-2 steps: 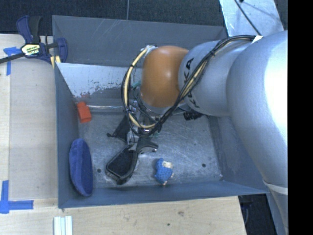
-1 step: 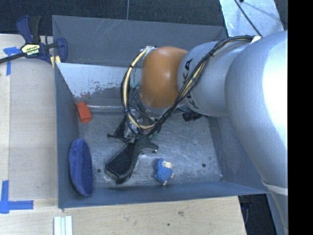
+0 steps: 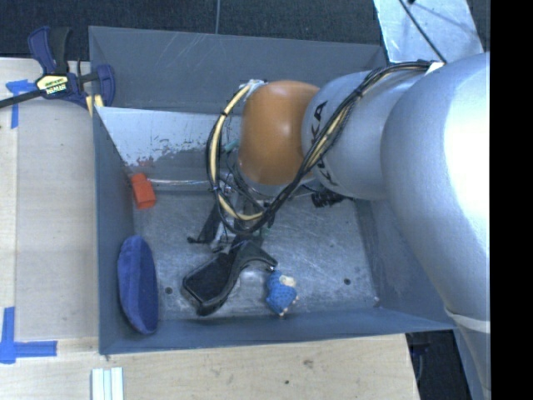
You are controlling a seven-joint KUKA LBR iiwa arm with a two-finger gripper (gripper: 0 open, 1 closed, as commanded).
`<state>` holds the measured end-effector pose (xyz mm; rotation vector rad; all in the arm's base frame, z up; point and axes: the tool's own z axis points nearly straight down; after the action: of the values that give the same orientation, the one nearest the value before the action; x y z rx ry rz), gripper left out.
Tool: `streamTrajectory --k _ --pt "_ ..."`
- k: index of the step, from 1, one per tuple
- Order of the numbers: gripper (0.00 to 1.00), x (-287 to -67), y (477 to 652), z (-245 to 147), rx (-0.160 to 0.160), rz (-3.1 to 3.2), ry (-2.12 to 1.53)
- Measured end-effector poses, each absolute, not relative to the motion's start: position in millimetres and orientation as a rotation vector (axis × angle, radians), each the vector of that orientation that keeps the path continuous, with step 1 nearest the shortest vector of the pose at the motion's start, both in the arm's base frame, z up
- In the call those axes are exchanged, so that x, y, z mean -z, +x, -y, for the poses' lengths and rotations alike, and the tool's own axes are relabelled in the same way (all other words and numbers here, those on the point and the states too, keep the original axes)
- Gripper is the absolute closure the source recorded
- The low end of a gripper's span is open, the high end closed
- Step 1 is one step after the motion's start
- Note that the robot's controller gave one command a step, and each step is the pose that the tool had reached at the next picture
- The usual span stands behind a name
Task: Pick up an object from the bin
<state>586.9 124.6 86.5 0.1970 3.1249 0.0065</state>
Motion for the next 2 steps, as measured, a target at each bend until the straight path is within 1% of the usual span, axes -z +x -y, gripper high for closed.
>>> streamTrajectory --k 1,2 --pt "1.00 -84.0 584.6 -123.5 -0.002 -3.131 0.196" --pt "1.00 -160.2 587.4 -121.7 -0.004 -3.126 0.166"
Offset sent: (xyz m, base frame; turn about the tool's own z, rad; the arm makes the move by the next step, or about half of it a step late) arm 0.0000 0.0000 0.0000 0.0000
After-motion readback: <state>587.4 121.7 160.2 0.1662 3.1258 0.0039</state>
